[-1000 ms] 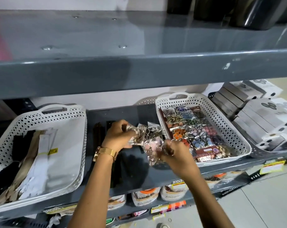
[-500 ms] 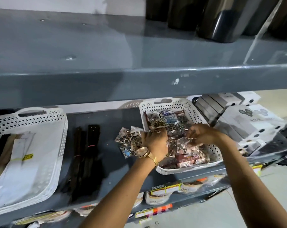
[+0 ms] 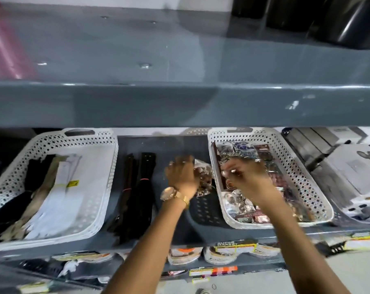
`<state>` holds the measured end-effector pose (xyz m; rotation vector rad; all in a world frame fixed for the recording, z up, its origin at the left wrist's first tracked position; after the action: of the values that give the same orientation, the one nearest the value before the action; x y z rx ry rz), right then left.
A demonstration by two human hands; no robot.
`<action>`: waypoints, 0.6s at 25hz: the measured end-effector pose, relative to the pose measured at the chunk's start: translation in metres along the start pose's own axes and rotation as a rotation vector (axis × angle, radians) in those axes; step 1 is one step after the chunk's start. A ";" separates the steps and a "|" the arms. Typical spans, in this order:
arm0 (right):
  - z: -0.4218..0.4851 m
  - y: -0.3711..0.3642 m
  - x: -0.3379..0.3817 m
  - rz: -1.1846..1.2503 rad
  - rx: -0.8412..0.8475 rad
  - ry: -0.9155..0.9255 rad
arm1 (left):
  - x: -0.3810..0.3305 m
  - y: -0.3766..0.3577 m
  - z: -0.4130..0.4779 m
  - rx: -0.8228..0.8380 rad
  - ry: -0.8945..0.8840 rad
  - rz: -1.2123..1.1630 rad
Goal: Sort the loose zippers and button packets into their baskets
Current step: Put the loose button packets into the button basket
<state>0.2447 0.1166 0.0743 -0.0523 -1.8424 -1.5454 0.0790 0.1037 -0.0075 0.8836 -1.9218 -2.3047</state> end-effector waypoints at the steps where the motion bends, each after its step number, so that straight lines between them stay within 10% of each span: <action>1: -0.002 -0.024 0.021 0.004 0.076 0.072 | 0.020 -0.001 0.014 0.065 0.081 0.039; 6: 0.037 -0.114 0.046 -0.477 0.103 -0.082 | 0.041 0.001 0.035 0.200 0.050 -0.046; 15: 0.053 -0.120 0.042 -0.368 0.141 -0.357 | 0.078 0.008 0.030 0.233 0.225 -0.316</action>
<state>0.1322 0.1126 -0.0049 0.0867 -2.3418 -1.7318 -0.0019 0.1005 -0.0290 1.4980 -2.1060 -2.0321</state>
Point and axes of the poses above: each hand's wrist, its own z-axis towards the middle knuckle, its own y-axis out of the back of the hand, x = y × z, the point moved 2 cm from there along z, towards the middle knuckle, and after that the axes turned 1 degree about z, right-handed, at the moved point
